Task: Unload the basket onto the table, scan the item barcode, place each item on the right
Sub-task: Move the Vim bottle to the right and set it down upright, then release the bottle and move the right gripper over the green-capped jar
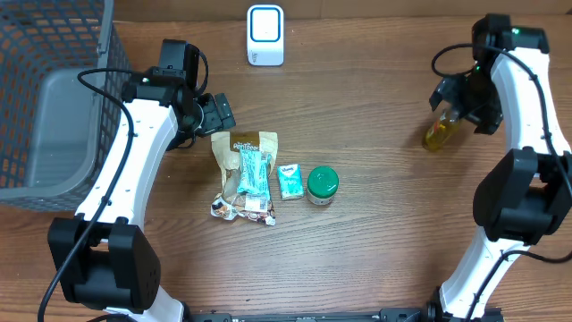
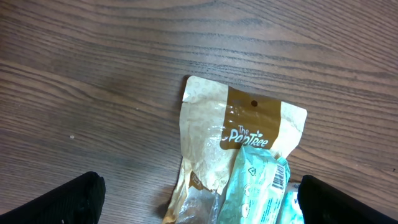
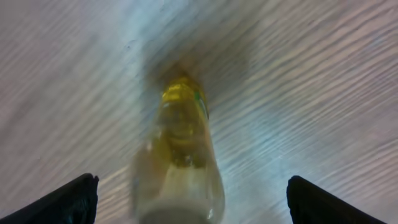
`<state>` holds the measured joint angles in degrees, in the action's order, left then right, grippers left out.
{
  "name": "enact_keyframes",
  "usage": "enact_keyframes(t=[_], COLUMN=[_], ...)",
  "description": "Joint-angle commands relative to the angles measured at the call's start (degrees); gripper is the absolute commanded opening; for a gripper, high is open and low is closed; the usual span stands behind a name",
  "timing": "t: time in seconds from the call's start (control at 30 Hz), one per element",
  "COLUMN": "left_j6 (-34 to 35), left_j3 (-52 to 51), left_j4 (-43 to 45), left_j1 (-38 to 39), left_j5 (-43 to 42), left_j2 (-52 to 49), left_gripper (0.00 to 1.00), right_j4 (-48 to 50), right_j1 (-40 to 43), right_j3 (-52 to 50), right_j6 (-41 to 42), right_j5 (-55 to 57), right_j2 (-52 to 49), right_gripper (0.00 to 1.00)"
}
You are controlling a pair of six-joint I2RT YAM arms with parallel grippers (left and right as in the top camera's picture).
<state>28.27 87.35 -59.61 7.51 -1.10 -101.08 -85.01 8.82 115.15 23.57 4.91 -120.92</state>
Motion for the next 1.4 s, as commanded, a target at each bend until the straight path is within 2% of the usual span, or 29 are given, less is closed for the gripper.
enact_keyframes(t=[0.0,0.13,0.33,0.6,0.77,1.37], left_j6=[-0.66,-0.66,-0.66,-0.66,-0.66,-0.63], left_j3=[0.87,0.87,0.87,0.87,0.87,0.87], left_j4=[0.07,0.07,0.07,0.07,0.07,0.07], left_j1=[0.02,0.02,0.02,0.02,0.02,0.02], left_j5=[0.02,0.02,0.02,0.02,0.02,0.02], left_j2=[-0.13,-0.13,-0.13,-0.13,-0.13,-0.13], left_gripper=[1.0,0.99,1.0,1.0,1.0,1.0], right_j4=[-3.08,-6.62,-10.93,-10.71,-10.64,-9.42], right_j1=[-1.38,-3.58,-9.31,-20.76,-24.81,-29.77], right_j3=[10.27,17.11,17.25,11.91,9.25,7.78], right_j6=[-1.14,-2.62,-2.58,-2.6,-2.49,-2.4], right_j5=[-0.15,-7.72,-21.77,-20.33,-19.15,-19.19], right_j2=[5.75,9.18,11.52,11.26,11.23,10.86], right_gripper=[0.94,0.96,0.99,1.0,1.0,1.0])
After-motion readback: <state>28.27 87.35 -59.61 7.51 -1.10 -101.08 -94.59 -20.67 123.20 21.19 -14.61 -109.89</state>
